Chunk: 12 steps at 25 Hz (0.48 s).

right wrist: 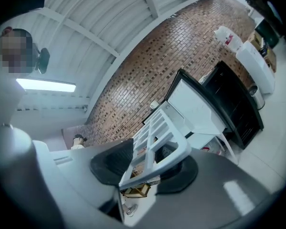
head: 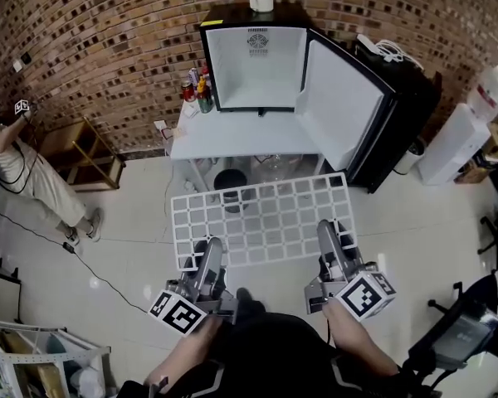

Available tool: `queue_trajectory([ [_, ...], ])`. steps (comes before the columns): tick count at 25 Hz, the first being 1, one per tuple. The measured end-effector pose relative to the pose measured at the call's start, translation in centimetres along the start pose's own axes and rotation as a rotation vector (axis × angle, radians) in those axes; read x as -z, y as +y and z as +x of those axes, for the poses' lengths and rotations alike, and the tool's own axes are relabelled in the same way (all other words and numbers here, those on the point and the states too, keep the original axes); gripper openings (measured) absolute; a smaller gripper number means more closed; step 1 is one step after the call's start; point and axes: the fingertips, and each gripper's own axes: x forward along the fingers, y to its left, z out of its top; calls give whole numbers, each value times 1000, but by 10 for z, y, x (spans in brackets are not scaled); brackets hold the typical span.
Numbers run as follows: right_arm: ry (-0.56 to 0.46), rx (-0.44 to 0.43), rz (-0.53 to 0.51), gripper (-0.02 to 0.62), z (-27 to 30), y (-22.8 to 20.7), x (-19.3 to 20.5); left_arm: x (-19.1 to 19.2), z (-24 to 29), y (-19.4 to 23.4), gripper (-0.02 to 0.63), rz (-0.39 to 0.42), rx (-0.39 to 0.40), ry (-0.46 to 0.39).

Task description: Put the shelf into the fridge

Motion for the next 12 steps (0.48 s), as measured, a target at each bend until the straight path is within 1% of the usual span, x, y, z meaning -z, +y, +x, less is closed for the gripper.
queue_trajectory([
  [5, 8, 20, 2, 133, 51, 7, 13, -30, 23, 41, 114, 4, 0, 20],
  [12, -17, 61, 14, 133, 97, 5, 25, -52, 54, 83, 115, -4, 23, 65],
])
